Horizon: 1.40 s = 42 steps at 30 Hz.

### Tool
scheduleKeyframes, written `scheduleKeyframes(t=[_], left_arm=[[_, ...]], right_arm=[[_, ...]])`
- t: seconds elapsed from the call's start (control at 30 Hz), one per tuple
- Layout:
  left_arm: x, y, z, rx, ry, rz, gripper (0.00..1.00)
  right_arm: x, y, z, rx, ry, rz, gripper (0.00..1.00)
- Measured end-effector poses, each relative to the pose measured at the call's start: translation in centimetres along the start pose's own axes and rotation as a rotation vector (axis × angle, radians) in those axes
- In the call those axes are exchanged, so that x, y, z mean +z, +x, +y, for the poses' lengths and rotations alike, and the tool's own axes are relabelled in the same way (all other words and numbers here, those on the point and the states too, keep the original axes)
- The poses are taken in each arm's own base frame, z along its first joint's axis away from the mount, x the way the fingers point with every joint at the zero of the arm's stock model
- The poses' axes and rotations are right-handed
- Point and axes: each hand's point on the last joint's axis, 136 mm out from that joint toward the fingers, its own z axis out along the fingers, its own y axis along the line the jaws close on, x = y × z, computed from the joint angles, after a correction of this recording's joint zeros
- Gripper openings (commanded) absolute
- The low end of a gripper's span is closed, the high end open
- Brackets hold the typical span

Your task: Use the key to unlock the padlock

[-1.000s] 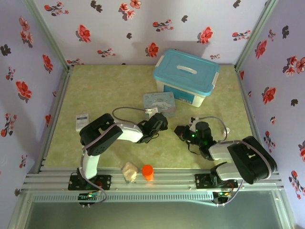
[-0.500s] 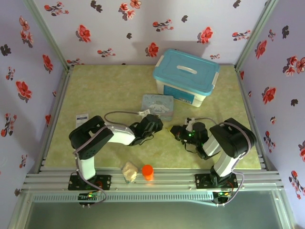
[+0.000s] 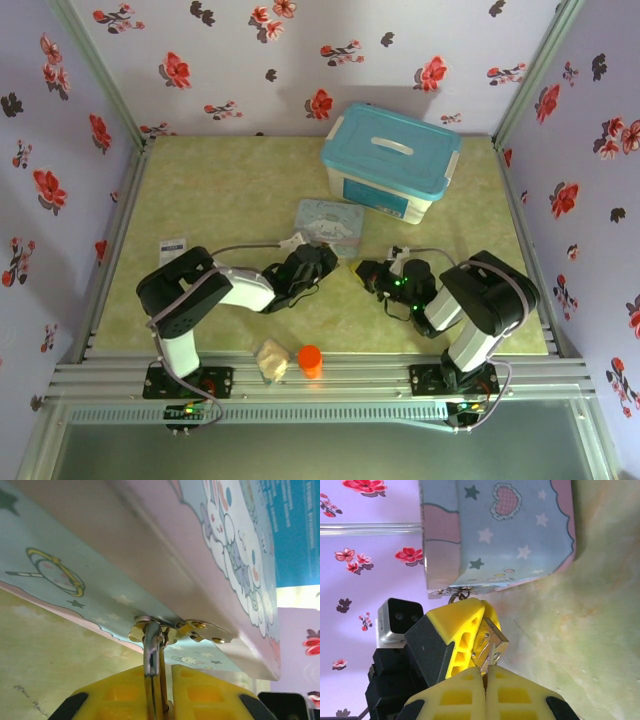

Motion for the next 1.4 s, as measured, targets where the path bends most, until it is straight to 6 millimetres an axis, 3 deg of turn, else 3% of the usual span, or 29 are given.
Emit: scheduleKeyframes(t=[0.3,0.87,1.4], left_arm=[[-0.3,-0.8,-1.8,-0.106,0.083,-0.033,0.0],[-1.5,-2.2,-4.2,-0.222,0.173,-0.079,0.0],[-1.6,-1.8,-4.4,-0.226,0.178,-0.075,0.0]], right_arm=[[0.1,0.5,2.0,-0.005,-0.055,-0.017,0.0],[-0.9,0.0,4.0,-0.028,-0.116,-0.073,0.0],[-0.9,0.2,4.5,-0.032,-0.13,-0.066,0.0]])
